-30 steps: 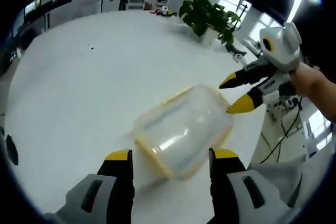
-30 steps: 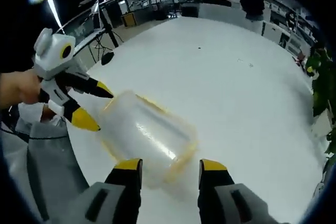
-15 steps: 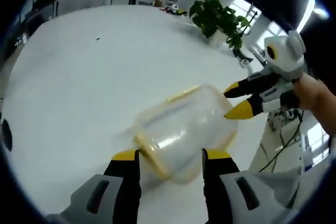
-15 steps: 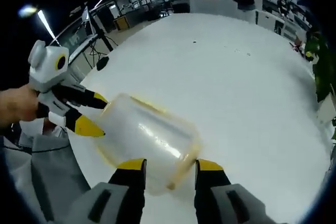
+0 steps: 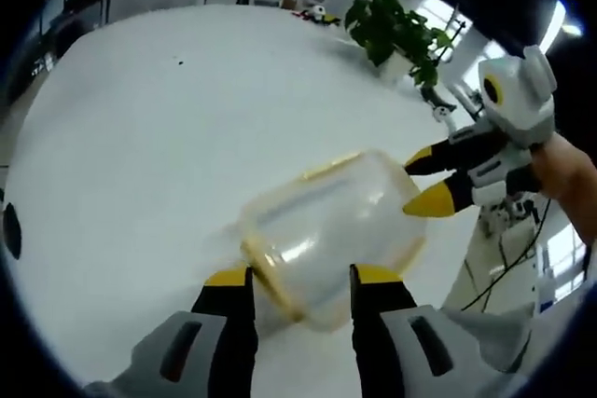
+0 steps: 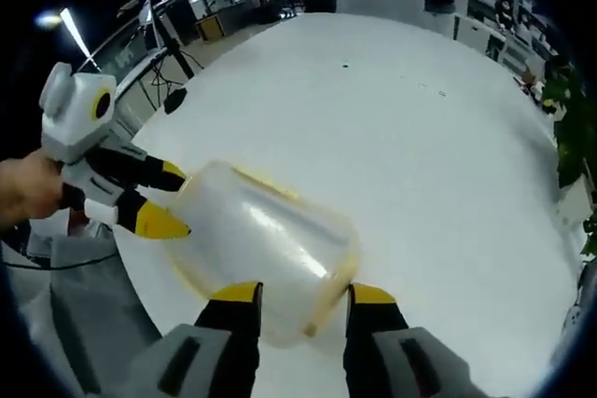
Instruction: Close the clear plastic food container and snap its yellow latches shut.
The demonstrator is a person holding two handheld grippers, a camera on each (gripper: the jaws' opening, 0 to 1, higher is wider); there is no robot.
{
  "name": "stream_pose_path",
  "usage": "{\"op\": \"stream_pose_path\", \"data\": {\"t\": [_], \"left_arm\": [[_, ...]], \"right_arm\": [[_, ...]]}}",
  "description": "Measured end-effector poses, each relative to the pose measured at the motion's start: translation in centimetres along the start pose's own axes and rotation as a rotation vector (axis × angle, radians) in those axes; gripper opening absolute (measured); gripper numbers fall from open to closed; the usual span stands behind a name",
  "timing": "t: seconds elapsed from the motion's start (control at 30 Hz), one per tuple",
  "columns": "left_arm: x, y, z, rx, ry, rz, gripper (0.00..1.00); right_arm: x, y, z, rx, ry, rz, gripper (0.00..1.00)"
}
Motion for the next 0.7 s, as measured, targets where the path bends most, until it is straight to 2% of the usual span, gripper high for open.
{"op": "stream_pose_path", "data": {"t": [0.03,0.07,0.1,0.3,0.33,0.37,0.4,0.43,0.47,0.5,0.7], "left_arm": [[-0.7,-0.2,0.5,0.013,0.08,0.018,0.35],[-0.5,-0.1,-0.2,0.011,0.009,0.015,0.34],[-0.5,0.0,-0.1,-0.015,0.02,0.002,0.34],[-0.3,-0.1,-0.2,-0.024,0.021,-0.011,0.34],[-0.3,-0.2,-0.4,-0.017,0.019,-0.019,0.34],[-0.3,-0.2,-0.2,-0.022,0.014,-0.026,0.34],[-0.3,-0.2,-0.2,-0.024,0.016,-0.025,0.34],[-0.2,-0.2,-0.2,-0.027,0.016,-0.025,0.34],[-0.2,-0.1,-0.2,-0.026,0.015,-0.025,0.34],[-0.2,-0.2,-0.1,-0.027,0.014,-0.025,0.34],[0.1,-0.1,-0.3,-0.029,0.017,-0.02,0.36]], "right_arm": [[-0.1,0.0,0.0,0.0,0.001,-0.002,0.33],[-0.2,0.0,-0.2,0.006,0.003,-0.014,0.33],[-0.3,0.0,-0.1,0.002,0.002,-0.016,0.32],[-0.3,-0.3,0.0,-0.013,-0.024,-0.046,0.32],[-0.4,-0.2,0.2,-0.039,-0.045,-0.043,0.31],[-0.9,-0.4,0.1,-0.088,-0.102,-0.005,0.33],[-0.9,0.0,0.3,-0.214,-0.122,-0.003,0.35],[-1.3,0.4,0.2,-0.256,-0.157,0.013,0.36],[-1.2,0.6,0.8,-0.19,-0.136,0.02,0.37],[-1.1,0.4,0.6,-0.181,-0.131,0.016,0.37],[-0.9,0.4,0.6,-0.201,-0.124,0.012,0.38]]}}
Point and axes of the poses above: the point that each gripper's makers call its tool centre point, and the gripper's own axes: x roughly backward along the fingers, z roughly to its right, y roughly out of its underside, the point moved 10 cm from there along x, roughly backward along the fingers, and after that the axes turned 6 degrees about x, right-handed, at the moved point
